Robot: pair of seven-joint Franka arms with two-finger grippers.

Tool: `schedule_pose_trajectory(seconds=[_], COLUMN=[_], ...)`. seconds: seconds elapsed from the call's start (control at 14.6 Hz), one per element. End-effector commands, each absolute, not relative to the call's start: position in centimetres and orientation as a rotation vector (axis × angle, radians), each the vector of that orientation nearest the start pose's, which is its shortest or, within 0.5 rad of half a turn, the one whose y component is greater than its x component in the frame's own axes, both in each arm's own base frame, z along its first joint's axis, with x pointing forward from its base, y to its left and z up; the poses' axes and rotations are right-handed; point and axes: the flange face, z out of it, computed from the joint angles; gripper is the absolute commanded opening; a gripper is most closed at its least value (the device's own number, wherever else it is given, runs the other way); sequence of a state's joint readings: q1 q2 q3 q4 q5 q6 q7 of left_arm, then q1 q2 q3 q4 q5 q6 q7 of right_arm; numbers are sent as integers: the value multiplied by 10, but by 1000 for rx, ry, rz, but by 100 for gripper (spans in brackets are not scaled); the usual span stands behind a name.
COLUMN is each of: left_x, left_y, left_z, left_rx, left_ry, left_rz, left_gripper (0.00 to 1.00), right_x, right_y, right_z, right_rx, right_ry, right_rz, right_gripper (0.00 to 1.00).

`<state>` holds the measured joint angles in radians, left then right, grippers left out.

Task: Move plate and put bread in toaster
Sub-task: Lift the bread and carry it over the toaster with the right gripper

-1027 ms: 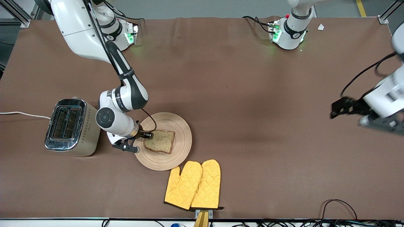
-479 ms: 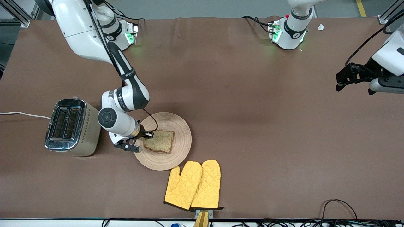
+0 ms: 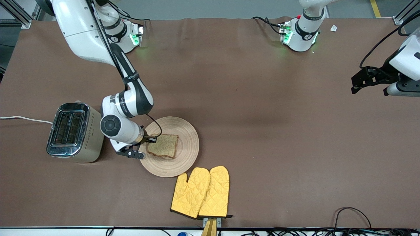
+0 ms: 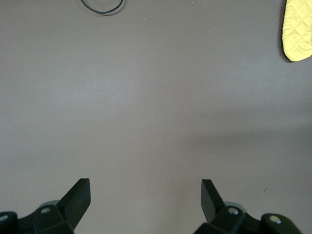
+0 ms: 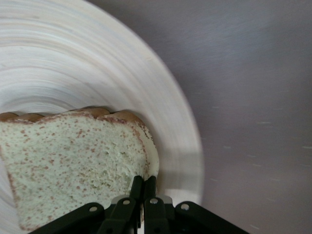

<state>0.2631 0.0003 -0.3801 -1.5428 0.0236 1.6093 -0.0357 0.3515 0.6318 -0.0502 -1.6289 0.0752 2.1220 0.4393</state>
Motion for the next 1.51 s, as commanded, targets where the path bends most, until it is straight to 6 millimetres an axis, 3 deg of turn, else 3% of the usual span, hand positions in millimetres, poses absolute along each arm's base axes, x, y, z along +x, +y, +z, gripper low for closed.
schedule_pose_trajectory(seconds=[0.0,0.21,0.34,0.48,0.62,0.82,0.89,1.1,1.44], left_x=[536,535,535,537,537,538,537,538,540], left_y=[-61,-52,-48,-50,-51,-57,-59,-60,-60], left_z=[640,636,637,638,637,642,642,639,636], left_rx=[-3126,-3135,-3132,-3128,-3128,-3127,-3127,-3129,-3134], left_ry=[94,75,63,82,90,109,113,102,97], left_rz=[-130,-119,-124,-126,-124,-133,-131,-122,-112], left_gripper=[100,100,100,100,100,100,100,100,100], right_x=[656,656,641,628,624,623,621,612,614], right_y=[191,169,163,156,147,131,128,114,95], right_z=[308,385,426,457,472,462,449,416,411], right_rx=[-3228,-3436,-3626,-3859,-3976,-4153,-4171,-4268,-4264], right_ry=[259,193,143,78,-11,-53,-69,134,185], right_rz=[284,275,267,254,257,245,271,210,260], right_gripper=[0,0,0,0,0,0,0,0,0])
